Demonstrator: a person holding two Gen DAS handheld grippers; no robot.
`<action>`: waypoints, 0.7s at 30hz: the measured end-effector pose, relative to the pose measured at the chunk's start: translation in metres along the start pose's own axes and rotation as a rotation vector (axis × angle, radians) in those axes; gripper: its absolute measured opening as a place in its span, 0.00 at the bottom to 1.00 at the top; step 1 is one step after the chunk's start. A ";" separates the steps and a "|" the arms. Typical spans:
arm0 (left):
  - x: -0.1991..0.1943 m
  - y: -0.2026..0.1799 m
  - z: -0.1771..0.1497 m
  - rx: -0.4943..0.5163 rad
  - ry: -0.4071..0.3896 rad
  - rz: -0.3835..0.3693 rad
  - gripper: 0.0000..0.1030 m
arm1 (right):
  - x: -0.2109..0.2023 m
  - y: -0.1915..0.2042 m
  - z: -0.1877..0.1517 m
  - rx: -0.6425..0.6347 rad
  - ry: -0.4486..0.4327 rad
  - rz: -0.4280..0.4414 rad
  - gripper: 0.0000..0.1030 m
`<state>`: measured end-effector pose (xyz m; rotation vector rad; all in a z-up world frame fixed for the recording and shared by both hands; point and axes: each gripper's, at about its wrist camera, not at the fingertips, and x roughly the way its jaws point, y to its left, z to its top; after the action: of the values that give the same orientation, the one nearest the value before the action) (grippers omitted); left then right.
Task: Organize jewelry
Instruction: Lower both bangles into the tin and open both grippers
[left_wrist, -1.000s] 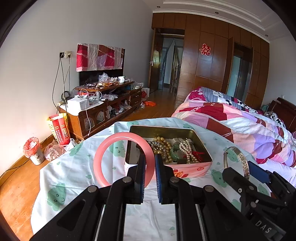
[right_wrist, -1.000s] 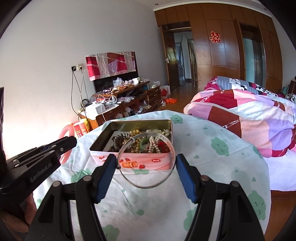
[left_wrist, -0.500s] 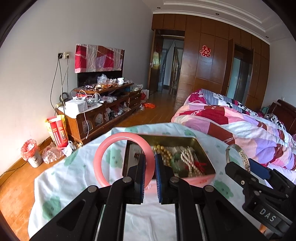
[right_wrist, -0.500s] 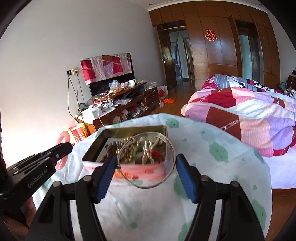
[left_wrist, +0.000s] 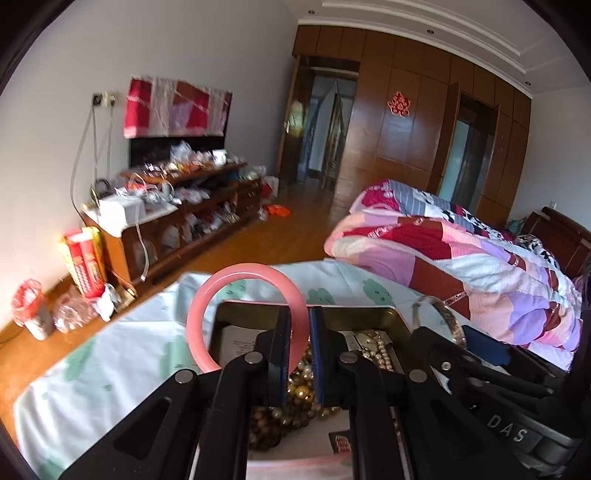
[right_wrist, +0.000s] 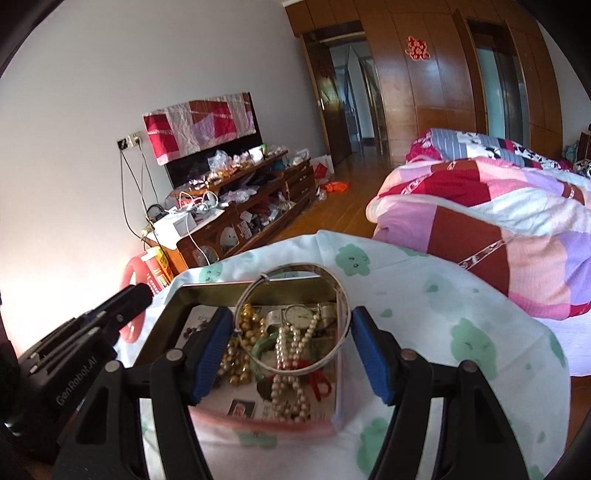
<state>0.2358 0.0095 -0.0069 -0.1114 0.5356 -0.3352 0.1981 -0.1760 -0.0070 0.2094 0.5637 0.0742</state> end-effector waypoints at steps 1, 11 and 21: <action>0.008 0.000 0.000 0.004 0.017 -0.002 0.09 | 0.005 0.000 0.000 0.002 0.007 -0.002 0.67; 0.032 -0.008 -0.012 0.048 0.099 0.000 0.09 | 0.040 -0.006 -0.002 0.032 0.075 0.014 0.67; 0.048 -0.005 -0.020 0.033 0.185 0.037 0.10 | 0.047 -0.001 -0.004 -0.026 0.075 -0.016 0.68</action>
<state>0.2625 -0.0115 -0.0463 -0.0389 0.7143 -0.3198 0.2353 -0.1698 -0.0350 0.1772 0.6392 0.0739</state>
